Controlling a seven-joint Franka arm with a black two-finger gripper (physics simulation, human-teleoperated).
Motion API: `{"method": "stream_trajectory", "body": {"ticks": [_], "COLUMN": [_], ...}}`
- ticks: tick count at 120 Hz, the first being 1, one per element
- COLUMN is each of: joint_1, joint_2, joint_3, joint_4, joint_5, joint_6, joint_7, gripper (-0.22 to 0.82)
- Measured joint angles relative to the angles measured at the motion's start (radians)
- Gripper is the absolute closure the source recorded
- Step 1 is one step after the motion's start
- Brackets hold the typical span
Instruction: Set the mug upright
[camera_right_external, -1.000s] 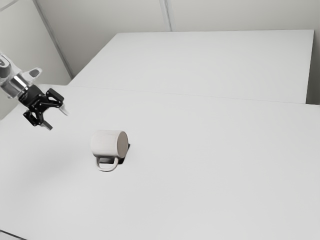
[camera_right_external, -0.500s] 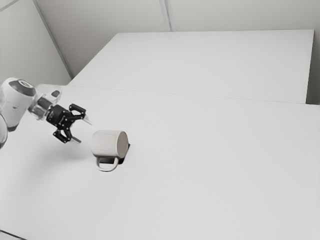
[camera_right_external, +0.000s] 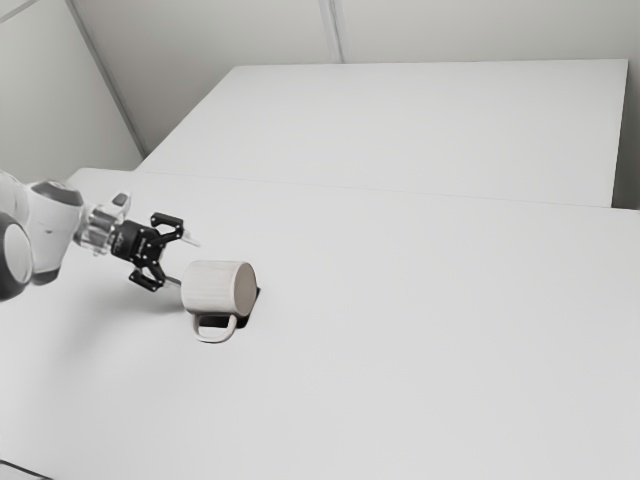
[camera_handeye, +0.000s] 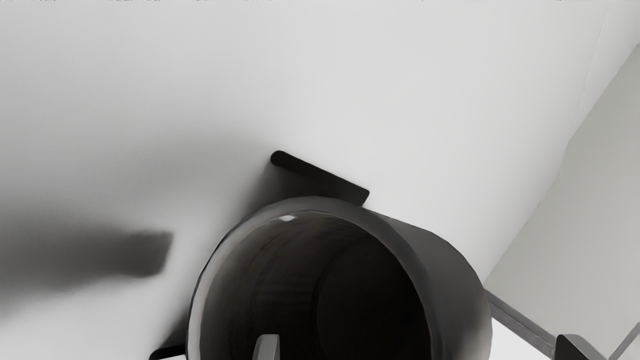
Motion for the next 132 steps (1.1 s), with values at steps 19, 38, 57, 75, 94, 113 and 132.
{"method": "stream_trajectory", "body": {"ticks": [19, 38, 57, 75, 94, 113, 132], "joint_1": [-0.010, -0.023, -0.028, -0.041, -0.050, -0.068, -0.111], "joint_2": [0.019, 0.028, 0.028, 0.021, 0.015, -0.001, -0.077], "joint_3": [-0.002, -0.007, -0.009, -0.008, -0.012, -0.013, -0.014], "joint_4": [-0.009, -0.030, -0.023, -0.021, -0.002, 0.006, 0.037], "joint_5": [-0.078, -0.142, -0.143, -0.137, -0.134, -0.119, 0.044], "joint_6": [0.003, 0.005, 0.020, 0.028, 0.033, 0.039, 0.055], "joint_7": [0.010, 0.016, 0.018, 0.020, 0.016, 0.007, 0.003], "gripper": [0.00, 0.00, 0.33, 0.60, 0.71, 0.72, 0.73]}}
